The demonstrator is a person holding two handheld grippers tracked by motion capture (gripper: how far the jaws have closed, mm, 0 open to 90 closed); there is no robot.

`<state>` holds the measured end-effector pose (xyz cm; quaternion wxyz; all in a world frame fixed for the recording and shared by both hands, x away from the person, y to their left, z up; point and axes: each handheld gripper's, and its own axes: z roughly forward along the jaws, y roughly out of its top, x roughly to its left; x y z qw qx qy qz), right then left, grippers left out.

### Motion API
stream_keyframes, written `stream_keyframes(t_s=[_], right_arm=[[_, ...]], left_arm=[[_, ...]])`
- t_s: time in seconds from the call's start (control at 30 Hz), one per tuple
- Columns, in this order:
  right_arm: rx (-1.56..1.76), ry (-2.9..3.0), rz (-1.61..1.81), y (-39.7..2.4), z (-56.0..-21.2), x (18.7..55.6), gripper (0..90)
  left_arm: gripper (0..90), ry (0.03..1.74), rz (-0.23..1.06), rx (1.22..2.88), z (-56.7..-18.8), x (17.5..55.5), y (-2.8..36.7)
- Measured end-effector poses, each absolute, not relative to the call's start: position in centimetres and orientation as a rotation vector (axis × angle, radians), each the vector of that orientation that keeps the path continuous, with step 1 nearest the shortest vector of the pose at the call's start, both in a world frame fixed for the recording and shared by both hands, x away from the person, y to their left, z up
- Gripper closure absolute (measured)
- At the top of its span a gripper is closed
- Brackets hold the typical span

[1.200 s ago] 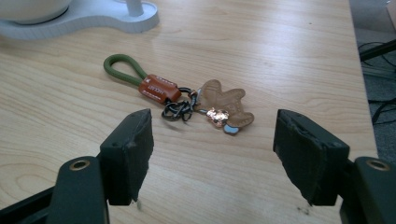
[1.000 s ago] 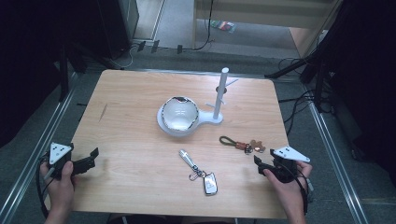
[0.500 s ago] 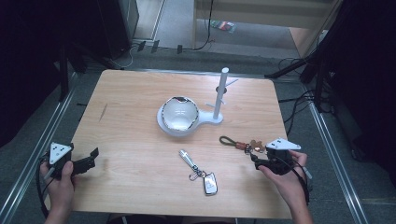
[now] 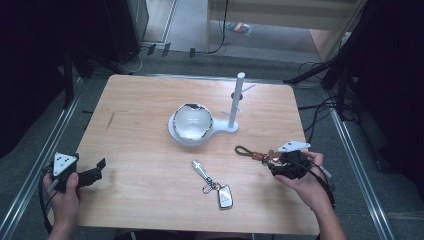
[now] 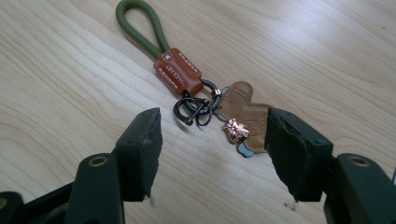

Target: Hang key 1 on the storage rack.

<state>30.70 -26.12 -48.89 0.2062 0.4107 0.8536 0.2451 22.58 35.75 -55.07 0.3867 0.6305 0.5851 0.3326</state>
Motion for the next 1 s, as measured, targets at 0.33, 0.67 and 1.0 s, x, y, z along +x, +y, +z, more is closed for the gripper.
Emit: stream_keyframes(t_s=[0.33,0.67,1.0], right_arm=[[1.007,2.476,0.561,-25.0,-48.8,32.0,40.3],[0.925,2.563,0.529,-24.7,-48.6,33.0,50.8],[0.797,2.675,0.437,-23.8,-48.5,34.3,56.0]], left_arm=[[7.0,1.490,0.845,1.603,-55.1,22.6,35.8],[7.0,1.489,0.845,1.603,-55.1,22.6,35.8],[7.0,1.490,0.845,1.605,-55.1,22.6,35.7]])
